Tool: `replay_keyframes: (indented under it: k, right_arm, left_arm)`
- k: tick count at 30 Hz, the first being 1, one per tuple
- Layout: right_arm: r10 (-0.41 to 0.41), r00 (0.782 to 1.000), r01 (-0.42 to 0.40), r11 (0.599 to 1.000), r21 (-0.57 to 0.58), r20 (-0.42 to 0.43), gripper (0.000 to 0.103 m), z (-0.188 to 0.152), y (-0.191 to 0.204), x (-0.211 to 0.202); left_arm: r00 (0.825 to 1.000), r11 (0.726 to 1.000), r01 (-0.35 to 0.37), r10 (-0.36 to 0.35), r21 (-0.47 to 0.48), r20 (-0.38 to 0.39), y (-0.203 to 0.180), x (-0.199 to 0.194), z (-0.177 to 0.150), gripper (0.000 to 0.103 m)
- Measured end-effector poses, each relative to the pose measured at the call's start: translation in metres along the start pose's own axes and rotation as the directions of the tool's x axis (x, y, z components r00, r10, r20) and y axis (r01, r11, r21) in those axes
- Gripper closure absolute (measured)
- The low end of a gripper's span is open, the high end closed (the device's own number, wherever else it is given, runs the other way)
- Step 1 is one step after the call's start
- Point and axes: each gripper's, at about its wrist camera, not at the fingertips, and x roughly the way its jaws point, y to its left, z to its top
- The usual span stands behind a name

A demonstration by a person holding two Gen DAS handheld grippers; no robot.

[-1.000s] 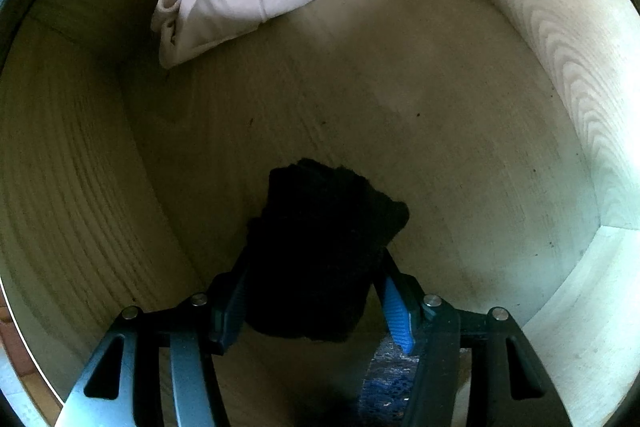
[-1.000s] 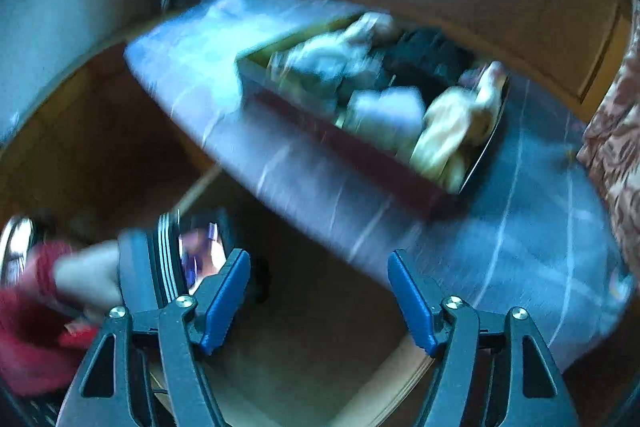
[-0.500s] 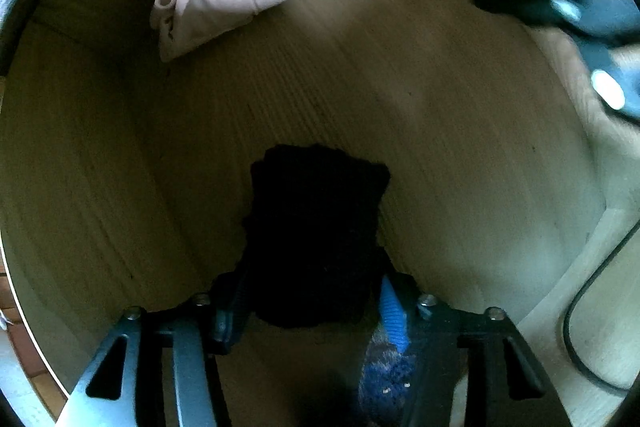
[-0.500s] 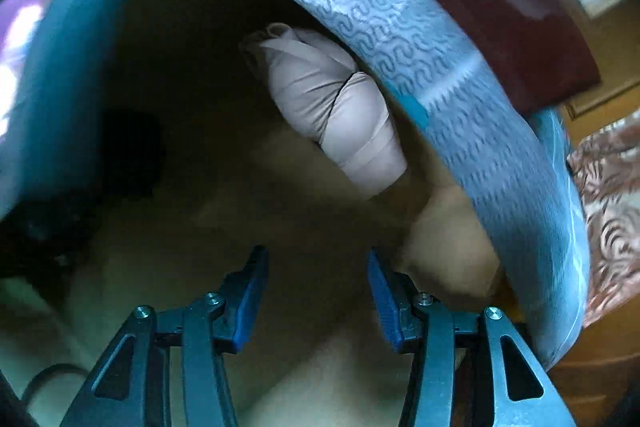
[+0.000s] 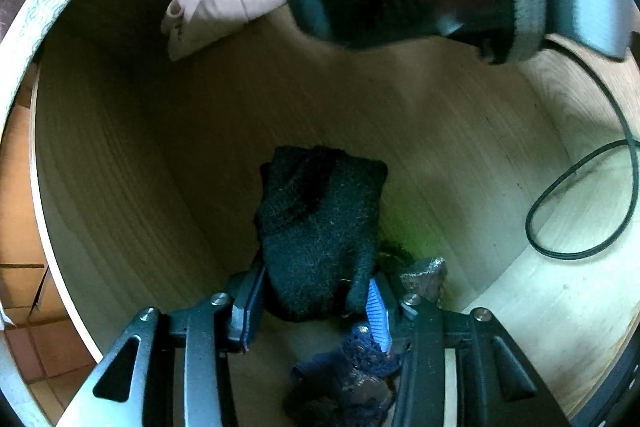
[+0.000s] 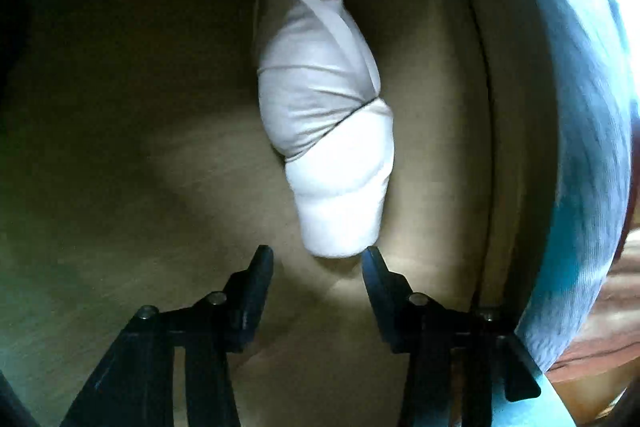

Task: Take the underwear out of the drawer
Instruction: 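Move the right tool back into the drawer toward the white rolled cloth, then close the right tool around the white rolled cloth in the drawer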

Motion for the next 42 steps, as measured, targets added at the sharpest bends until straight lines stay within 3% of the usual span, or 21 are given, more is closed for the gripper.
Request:
replay_keyframes:
  k: [4,7,12,14,16,19,21,22,23,25,26,27,29,32,35,39,42]
  right_arm:
    - [-0.116,0.993,0.115,0.989,-0.097,-0.007,0.058,0.012,0.017,0.015]
    - [-0.158,0.987,0.155,0.978,-0.139,-0.008,0.065,0.021,0.020,0.026]
    - [-0.093,0.995,0.086,0.988,-0.128,-0.047,0.093,0.020,0.014,0.029]
    - [-0.037,0.996,0.028,0.993,-0.119,-0.076,0.101,0.014,0.012,0.026]
    - [0.066,0.992,-0.075,0.994,-0.078,-0.104,0.101,0.009,0.010,0.017]
    - [0.281,0.949,-0.286,0.958,-0.015,-0.140,0.103,-0.012,0.013,-0.004]
    - [0.357,0.923,-0.360,0.933,0.006,-0.143,0.103,-0.023,0.012,-0.016]
    - [0.366,0.923,-0.366,0.930,0.023,-0.117,0.103,-0.026,0.005,-0.022]
    - [0.355,0.930,-0.352,0.935,0.051,-0.090,0.102,-0.026,-0.003,-0.024]
    - [0.288,0.958,-0.285,0.953,0.104,-0.014,0.083,-0.021,-0.018,-0.028]
    - [0.242,0.970,-0.244,0.965,0.094,0.029,0.043,-0.014,-0.024,-0.027]
    - [0.137,0.989,-0.141,0.987,0.071,0.058,0.021,-0.004,-0.024,-0.024]
    - [0.021,0.996,-0.021,1.000,-0.001,0.083,0.023,0.008,-0.008,-0.019]
    - [-0.153,0.983,0.163,0.981,-0.108,0.097,0.023,0.024,0.017,-0.008]
    - [-0.169,0.983,0.176,0.979,-0.103,0.075,0.019,0.035,0.025,0.002]
    - [-0.270,0.961,0.278,0.943,-0.183,0.065,0.023,0.034,0.046,0.003]
    - [-0.282,0.959,0.284,0.937,-0.202,0.041,0.023,0.036,0.051,0.006]
  left_arm:
    - [1.000,1.000,0.001,-0.001,0.003,-0.009,0.006,0.002,0.006,0.060]
    - [1.000,1.000,0.006,-0.006,-0.002,-0.003,0.013,0.006,0.009,0.060]
    - [1.000,1.000,0.015,-0.015,-0.007,0.007,0.018,0.003,0.002,0.060]
    - [1.000,1.000,0.018,-0.018,-0.008,0.011,0.021,0.001,0.001,0.060]
    - [1.000,1.000,0.021,-0.020,-0.010,0.015,0.022,0.003,-0.004,0.060]
    - [1.000,1.000,0.021,-0.020,-0.009,0.017,0.024,0.003,-0.004,0.060]
    - [1.000,1.000,0.022,-0.021,-0.010,0.021,0.023,0.003,-0.008,0.060]
    - [1.000,1.000,0.020,-0.020,-0.010,0.019,0.024,0.002,-0.008,0.060]
    - [1.000,1.000,0.017,-0.017,-0.010,0.018,0.025,0.002,-0.009,0.060]
    - [1.000,1.000,0.015,-0.015,-0.012,0.019,0.025,0.001,-0.010,0.059]
    - [1.000,1.000,0.016,-0.016,-0.012,0.020,0.024,-0.002,-0.008,0.060]
    - [1.000,1.000,0.016,-0.016,-0.013,0.020,0.024,-0.005,-0.007,0.059]
    - [1.000,1.000,0.014,-0.014,-0.015,0.020,0.023,-0.007,-0.006,0.059]
    - [1.000,1.000,0.015,-0.015,-0.014,0.018,0.022,-0.009,-0.007,0.059]
    - [1.000,1.000,0.021,-0.021,-0.009,0.014,0.023,-0.005,-0.005,0.059]
    - [0.999,0.999,0.032,-0.032,-0.004,0.017,0.025,-0.006,-0.004,0.059]
    - [0.999,0.999,0.035,-0.035,-0.003,0.019,0.026,-0.003,-0.005,0.059]
